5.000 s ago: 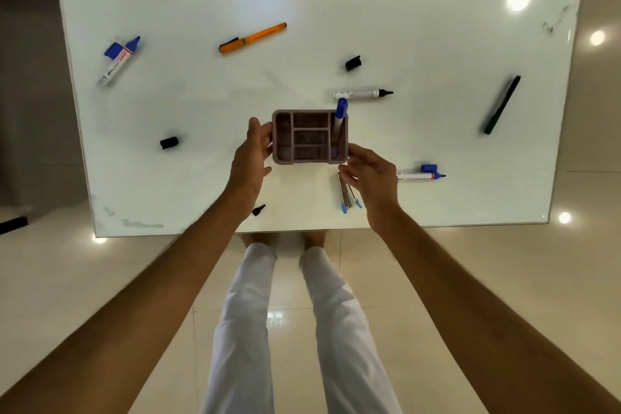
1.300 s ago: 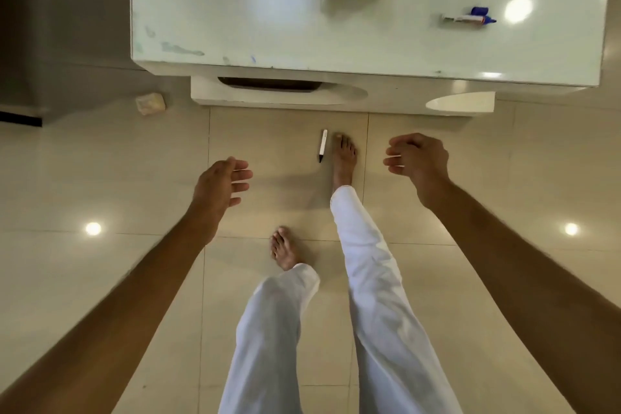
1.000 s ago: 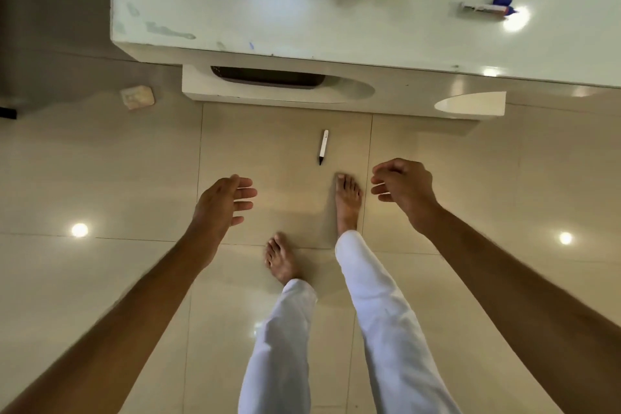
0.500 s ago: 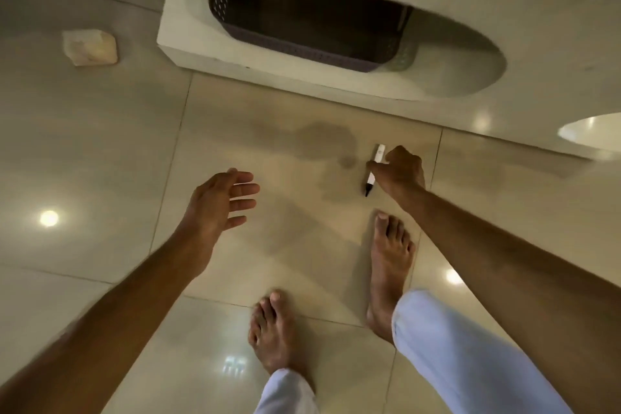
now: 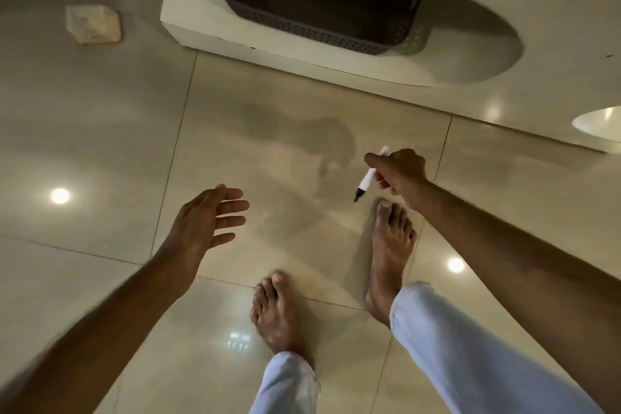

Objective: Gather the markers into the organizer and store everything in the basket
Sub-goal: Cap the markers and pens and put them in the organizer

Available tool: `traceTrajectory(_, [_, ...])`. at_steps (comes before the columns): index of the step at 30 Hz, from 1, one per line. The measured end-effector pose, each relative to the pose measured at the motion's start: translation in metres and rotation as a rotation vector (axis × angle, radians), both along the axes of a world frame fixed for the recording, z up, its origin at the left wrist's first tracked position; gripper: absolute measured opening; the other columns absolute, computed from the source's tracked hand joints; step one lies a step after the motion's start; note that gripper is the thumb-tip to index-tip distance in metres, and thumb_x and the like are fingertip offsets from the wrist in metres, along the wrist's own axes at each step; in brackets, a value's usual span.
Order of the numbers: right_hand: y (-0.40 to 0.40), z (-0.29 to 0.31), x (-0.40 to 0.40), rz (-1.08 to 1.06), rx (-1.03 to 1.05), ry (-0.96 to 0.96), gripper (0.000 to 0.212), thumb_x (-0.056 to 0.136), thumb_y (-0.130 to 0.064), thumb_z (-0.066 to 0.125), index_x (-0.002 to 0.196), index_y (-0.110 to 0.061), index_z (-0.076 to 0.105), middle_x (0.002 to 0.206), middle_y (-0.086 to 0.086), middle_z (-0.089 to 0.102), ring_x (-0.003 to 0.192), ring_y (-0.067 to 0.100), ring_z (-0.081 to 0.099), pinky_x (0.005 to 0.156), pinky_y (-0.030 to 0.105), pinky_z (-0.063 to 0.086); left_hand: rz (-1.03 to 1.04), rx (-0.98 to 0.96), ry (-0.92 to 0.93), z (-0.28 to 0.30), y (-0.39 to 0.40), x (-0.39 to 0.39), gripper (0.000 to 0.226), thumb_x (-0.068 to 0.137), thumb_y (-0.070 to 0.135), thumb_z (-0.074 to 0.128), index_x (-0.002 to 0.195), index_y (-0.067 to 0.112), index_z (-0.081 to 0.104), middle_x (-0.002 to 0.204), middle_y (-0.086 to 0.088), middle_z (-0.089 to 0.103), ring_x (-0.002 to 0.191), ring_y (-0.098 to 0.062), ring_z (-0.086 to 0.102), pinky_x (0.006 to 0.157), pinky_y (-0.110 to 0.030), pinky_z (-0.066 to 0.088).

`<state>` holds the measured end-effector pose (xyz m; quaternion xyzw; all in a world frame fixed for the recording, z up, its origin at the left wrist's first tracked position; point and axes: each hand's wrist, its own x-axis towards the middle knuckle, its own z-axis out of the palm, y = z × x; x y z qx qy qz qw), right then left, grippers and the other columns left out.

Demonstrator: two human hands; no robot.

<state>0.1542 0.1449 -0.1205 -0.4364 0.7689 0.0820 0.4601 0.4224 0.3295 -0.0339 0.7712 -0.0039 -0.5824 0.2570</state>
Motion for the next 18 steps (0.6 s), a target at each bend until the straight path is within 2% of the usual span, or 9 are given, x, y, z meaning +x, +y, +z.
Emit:
traceTrajectory(3, [0.007,0.070,0.006,-0.143,0.117,-0.177,0.034,0.074,-0.035,0.073,0.094,-0.008,0.077,0.080,0.005,0.082,0.056,0.013,0.065,0.059,0.029,0.048,0.025,0.008,-0.002,0.049,-0.006,-0.006,0.038,0.109,0.040,0.042,0.121,0.020,0.072,0.116,0.000,0.078,0.109,-0.022,0.072,0.093,-0.041,0.055])
traceTrajectory(6, [0.013,0.153,0.008,-0.216,0.231,-0.375,0.027,0.082,-0.024,0.072,0.100,-0.004,0.076,0.085,0.010,0.081,0.050,0.010,0.059,0.053,0.025,0.040,0.009,0.009,0.011,0.108,-0.020,-0.015,0.038,0.109,0.041,0.042,0.119,0.019,0.072,0.115,-0.001,0.078,0.108,-0.023,0.071,0.091,-0.040,0.054])
traceTrajectory(11, [0.016,0.296,0.001,-0.457,0.375,-0.713,0.010,0.089,-0.015,0.067,0.094,-0.010,0.074,0.086,0.011,0.075,0.056,0.013,0.057,0.046,0.023,0.038,0.072,-0.029,0.024,0.217,-0.046,-0.026,0.037,0.109,0.038,0.042,0.115,0.017,0.072,0.116,-0.005,0.078,0.108,-0.027,0.071,0.091,-0.040,0.052])
traceTrajectory(15, [0.003,0.384,-0.003,-0.515,0.407,-0.856,0.014,0.093,-0.012,0.061,0.102,-0.010,0.071,0.095,0.014,0.074,0.067,0.018,0.062,0.057,0.026,0.042,0.081,-0.070,0.036,0.284,-0.072,-0.027,0.036,0.109,0.034,0.042,0.117,0.014,0.072,0.116,-0.008,0.078,0.110,-0.030,0.070,0.091,-0.041,0.052])
traceTrajectory(18, [-0.016,0.429,-0.002,-0.531,0.367,-0.893,0.015,0.094,-0.013,0.060,0.104,-0.009,0.071,0.098,0.015,0.074,0.066,0.018,0.062,0.056,0.025,0.044,0.064,-0.109,0.001,0.319,-0.095,-0.021,0.033,0.108,0.030,0.045,0.117,0.014,0.072,0.115,-0.009,0.077,0.110,-0.031,0.070,0.093,-0.042,0.052])
